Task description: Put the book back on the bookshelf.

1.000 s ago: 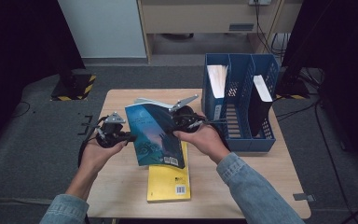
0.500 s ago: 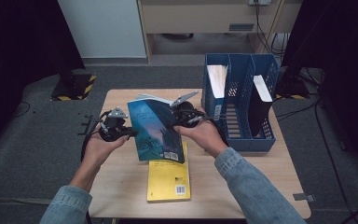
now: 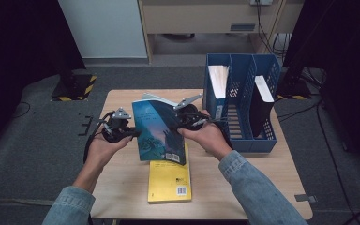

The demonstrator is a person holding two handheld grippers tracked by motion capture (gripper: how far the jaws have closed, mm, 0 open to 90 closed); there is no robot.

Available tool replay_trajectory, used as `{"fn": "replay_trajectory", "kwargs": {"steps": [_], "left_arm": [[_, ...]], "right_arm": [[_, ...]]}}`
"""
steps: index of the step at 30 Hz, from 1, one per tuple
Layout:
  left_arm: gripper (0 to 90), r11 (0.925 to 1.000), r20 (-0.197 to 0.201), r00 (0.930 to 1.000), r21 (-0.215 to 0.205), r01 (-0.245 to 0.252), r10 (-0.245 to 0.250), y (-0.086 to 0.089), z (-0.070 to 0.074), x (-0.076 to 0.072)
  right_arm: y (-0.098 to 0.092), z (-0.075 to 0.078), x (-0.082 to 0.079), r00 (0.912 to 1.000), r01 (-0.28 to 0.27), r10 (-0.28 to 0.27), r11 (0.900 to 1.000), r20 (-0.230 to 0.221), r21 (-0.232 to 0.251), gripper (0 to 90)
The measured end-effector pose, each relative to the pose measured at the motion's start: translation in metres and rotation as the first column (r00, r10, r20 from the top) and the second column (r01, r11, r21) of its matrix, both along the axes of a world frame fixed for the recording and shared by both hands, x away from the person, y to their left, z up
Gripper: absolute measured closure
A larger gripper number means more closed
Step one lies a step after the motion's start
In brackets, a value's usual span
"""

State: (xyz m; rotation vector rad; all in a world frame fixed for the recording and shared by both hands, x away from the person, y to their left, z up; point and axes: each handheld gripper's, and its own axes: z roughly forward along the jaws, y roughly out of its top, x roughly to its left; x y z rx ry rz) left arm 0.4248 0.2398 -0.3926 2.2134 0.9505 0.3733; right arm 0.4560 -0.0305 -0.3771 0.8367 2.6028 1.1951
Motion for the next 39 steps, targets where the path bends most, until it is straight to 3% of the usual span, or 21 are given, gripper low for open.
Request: {"fn": "replay_trajectory", "kwargs": {"steps": [8,16,27,34,39], "left_arm": [[79.5,0.9994,0.015,0.9997,-0.028,-0.018,0.018,-0.001,-0.002,-0.008],[79.5,0.9999,0.023,0.9997,-0.008,-0.009,0.01,-0.001,0.001,-0.021],[79.6,0.9994,0.046,0.9988,-0.028,-0.019,0.02,-0.001,0.0,-0.042],[79.5,0.9999,0.048,0.9988,-0.008,-0.007,0.007,-0.002,0.002,-0.046],[79.4,0.9997,0.047,0.9988,-0.024,-0.01,0.011,0.0,0.0,-0.048]], "right_arm": [[-0.003,-0.001,-0.008,1.0,0.008,-0.008,1.0,-0.005,0.005,69.9],[-0.005,0.001,-0.018,0.9999,-0.014,0.014,1.0,-0.001,0.008,68.6],[-0.006,0.003,-0.037,0.9998,-0.018,0.018,1.0,0.002,0.011,67.2],[-0.004,0.012,-0.044,0.9986,-0.05,0.05,0.999,0.017,0.021,65.2],[-0.001,0.019,-0.045,0.9971,-0.073,0.072,0.997,0.026,0.024,63.8]]}}
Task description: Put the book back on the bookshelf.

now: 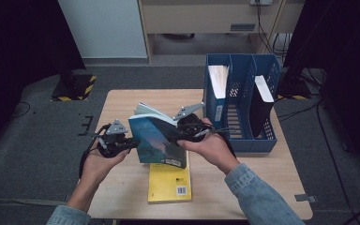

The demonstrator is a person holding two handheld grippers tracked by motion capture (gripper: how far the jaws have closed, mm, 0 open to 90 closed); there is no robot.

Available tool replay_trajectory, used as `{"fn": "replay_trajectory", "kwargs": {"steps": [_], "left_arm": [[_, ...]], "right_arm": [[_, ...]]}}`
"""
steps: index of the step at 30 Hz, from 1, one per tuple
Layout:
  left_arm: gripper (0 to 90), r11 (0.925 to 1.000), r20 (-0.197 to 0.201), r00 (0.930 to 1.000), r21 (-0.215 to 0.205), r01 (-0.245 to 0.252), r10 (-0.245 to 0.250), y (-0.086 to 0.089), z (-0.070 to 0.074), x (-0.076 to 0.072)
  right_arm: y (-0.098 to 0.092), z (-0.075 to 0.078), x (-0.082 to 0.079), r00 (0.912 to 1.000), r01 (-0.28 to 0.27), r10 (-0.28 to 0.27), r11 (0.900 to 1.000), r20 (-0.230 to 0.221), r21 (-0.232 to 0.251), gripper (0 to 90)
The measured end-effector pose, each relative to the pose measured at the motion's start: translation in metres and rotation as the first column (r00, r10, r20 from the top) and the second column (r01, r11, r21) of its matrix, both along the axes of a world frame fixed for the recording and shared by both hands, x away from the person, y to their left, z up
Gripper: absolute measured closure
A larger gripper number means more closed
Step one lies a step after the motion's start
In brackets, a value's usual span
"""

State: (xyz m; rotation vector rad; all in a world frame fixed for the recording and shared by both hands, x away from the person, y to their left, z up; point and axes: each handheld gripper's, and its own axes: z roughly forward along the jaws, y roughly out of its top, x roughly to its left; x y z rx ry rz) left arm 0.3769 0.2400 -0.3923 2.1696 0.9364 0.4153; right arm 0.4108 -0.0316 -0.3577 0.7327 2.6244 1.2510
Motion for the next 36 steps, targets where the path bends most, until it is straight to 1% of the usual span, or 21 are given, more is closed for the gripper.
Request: {"fn": "replay_trajectory", "kwargs": {"steps": [3,6,7,12,15,17,19,21,24,28,33,36], "left_arm": [[79.3,1.0,-0.002,1.0,-0.004,0.005,-0.005,0.001,0.0,0.0],[79.3,0.9999,-0.007,0.9999,-0.01,0.011,-0.011,0.002,0.0,-0.001],[79.3,0.9999,-0.009,0.9999,-0.01,0.012,-0.012,0.002,0.0,-0.001],[79.3,0.9997,-0.008,0.9998,-0.015,0.016,-0.016,0.003,-0.001,-0.002],[79.3,0.9997,-0.008,0.9998,-0.018,0.018,-0.018,0.003,-0.001,-0.003],[79.4,0.9997,-0.008,0.9998,-0.015,0.018,-0.018,0.003,0.0,-0.002],[79.4,0.9997,-0.008,0.9998,-0.014,0.018,-0.019,0.003,0.0,-0.002],[79.3,0.9998,-0.008,0.9998,-0.013,0.018,-0.018,0.003,0.0,-0.003],[79.2,0.9998,-0.008,0.9998,-0.012,0.017,-0.017,0.003,-0.001,-0.003],[79.1,0.9998,-0.009,0.9998,-0.009,0.015,-0.015,0.003,0.0,-0.002],[78.9,0.9998,-0.008,0.9999,-0.012,0.014,-0.014,0.003,-0.001,-0.002],[78.8,0.9998,-0.007,0.9999,-0.013,0.014,-0.014,0.003,-0.001,-0.002]], "right_arm": [[0.001,0.005,-0.001,1.0,-0.005,0.005,1.0,-0.002,0.013,62.2],[0.003,0.012,-0.002,0.9999,-0.013,0.013,1.0,-0.008,0.006,60.3],[0.004,0.015,-0.003,0.9999,-0.016,0.016,1.0,-0.001,0.006,59.8],[0.009,0.022,-0.004,0.9991,-0.043,0.043,0.999,0.007,-0.024,58.2],[0.011,0.024,-0.004,0.9991,-0.042,0.042,0.999,0.007,-0.027,52.4],[0.013,0.024,-0.004,0.9991,-0.041,0.041,0.998,0.01,-0.04,52.0],[0.014,0.025,-0.003,0.999,-0.045,0.045,0.998,0.003,-0.038,52.4],[0.014,0.027,-0.003,0.9985,-0.054,0.055,0.997,0.007,-0.051,56.2],[0.014,0.028,-0.002,0.9978,-0.066,0.067,0.997,-0.001,-0.05,60.1],[0.014,0.028,0.0,0.9977,-0.067,0.067,0.996,-0.004,-0.058,64.5],[0.017,0.028,0.001,0.9974,-0.072,0.072,0.996,-0.011,-0.055,65.1],[0.018,0.029,0.001,0.9961,-0.088,0.088,0.995,-0.006,-0.056,64.0]]}}
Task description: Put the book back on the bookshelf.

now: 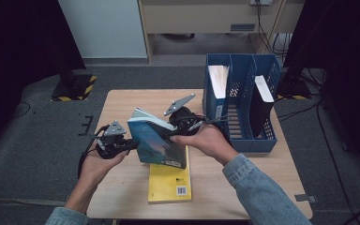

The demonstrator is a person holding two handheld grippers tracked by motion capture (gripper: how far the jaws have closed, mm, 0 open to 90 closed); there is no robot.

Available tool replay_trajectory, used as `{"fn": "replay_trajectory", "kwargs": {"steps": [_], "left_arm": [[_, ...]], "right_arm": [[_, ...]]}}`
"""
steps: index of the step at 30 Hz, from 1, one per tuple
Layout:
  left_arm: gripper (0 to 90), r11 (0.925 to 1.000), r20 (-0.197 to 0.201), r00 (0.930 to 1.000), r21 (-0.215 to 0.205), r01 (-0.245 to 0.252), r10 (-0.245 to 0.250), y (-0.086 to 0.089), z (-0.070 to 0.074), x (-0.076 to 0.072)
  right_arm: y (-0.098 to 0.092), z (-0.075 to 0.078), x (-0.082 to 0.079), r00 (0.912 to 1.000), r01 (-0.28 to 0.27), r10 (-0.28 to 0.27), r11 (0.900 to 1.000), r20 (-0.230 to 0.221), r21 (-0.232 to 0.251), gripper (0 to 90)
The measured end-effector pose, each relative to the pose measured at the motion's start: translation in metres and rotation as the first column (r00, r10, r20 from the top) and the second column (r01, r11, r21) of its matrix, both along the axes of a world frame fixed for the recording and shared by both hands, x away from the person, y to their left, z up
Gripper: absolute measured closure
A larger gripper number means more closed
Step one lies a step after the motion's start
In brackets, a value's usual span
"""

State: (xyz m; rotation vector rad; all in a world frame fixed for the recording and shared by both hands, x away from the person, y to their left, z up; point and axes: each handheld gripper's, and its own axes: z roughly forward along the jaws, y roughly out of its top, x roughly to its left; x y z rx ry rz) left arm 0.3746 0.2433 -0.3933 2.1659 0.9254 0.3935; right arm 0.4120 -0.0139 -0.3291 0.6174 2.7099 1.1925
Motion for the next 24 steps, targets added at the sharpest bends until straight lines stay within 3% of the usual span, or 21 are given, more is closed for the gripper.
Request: {"fn": "replay_trajectory", "kwargs": {"steps": [8,15,20,23,24], "left_arm": [[78.7,1.0,-0.003,1.0,-0.008,-0.002,0.002,0.0006,-0.0004,-0.0002],[78.5,1.0,-0.003,1.0,-0.006,-0.002,0.002,0.0005,-0.0003,-0.0002],[77.6,0.9998,0.004,1.0,-0.017,-0.006,0.006,0.0014,-0.0015,-0.0001],[73.9,0.9995,0.031,0.9991,-0.016,-0.029,0.029,0.0033,-0.0052,-0.0005],[67.9,0.999,0.035,0.9985,-0.019,-0.042,0.042,0.0043,-0.0075,-0.0007]], "right_arm": [[0.0042,-0.0017,0.0009,1.0,-0.002,0.002,1.0,0.007,0.003,62.8],[0.0042,-0.0017,0.0029,1.0,0.0,0.0,1.0,-0.004,-0.002,69.0],[0.0058,-0.0009,0.0017,0.9999,-0.001,0.002,1.0,0.015,-0.02,71.0],[0.0046,-0.0008,0.002,0.9999,-0.003,0.004,1.0,0.013,-0.016,72.0],[0.004,-0.0007,0.0018,0.9999,-0.007,0.007,1.0,0.012,-0.016,72.3]]}}
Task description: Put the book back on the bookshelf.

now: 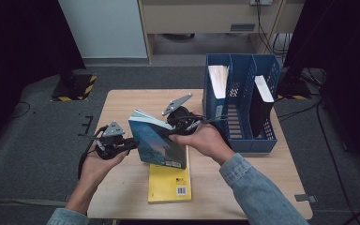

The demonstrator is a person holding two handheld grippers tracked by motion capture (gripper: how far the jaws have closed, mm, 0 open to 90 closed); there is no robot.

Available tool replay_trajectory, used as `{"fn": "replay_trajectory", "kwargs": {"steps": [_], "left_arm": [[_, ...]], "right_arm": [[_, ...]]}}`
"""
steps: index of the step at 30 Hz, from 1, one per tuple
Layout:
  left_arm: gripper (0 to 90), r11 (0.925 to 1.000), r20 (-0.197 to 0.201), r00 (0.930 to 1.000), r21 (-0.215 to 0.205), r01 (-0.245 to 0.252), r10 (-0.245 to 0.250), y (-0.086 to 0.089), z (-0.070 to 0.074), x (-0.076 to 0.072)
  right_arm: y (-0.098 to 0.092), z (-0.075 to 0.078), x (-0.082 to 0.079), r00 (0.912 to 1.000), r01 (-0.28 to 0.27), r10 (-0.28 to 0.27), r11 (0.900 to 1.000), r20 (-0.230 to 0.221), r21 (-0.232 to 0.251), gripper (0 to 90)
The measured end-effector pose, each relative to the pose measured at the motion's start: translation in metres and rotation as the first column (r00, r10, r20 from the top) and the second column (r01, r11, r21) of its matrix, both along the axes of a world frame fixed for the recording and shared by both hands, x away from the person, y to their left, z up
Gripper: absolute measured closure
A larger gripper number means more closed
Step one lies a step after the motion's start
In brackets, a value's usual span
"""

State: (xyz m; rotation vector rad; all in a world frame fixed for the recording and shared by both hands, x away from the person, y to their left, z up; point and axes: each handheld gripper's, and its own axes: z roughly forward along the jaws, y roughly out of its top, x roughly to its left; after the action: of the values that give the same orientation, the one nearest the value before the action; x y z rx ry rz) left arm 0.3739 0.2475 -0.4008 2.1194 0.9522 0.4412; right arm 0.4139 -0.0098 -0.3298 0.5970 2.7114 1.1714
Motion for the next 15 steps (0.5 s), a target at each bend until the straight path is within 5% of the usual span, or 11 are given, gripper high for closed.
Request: {"fn": "replay_trajectory", "kwargs": {"steps": [6,13,15], "left_arm": [[40.6,0.9956,-0.02,0.9957,-0.022,-0.091,0.09,0.021,-0.028,-0.007],[35.5,0.981,-0.058,0.9798,-0.02,-0.193,0.191,0.049,-0.074,-0.015],[26.8,0.9733,-0.058,0.9718,-0.009,-0.229,0.228,0.055,-0.085,-0.017]], "right_arm": [[-0.003,0.0,0.005,0.9994,0.022,-0.021,1.0,-0.026,0.02,72.6],[-0.004,0.002,0.02,0.9907,0.095,-0.091,0.995,-0.101,0.036,73.2],[-0.005,0.002,0.024,0.9849,0.118,-0.11,0.992,-0.134,0.049,73.2]]}}
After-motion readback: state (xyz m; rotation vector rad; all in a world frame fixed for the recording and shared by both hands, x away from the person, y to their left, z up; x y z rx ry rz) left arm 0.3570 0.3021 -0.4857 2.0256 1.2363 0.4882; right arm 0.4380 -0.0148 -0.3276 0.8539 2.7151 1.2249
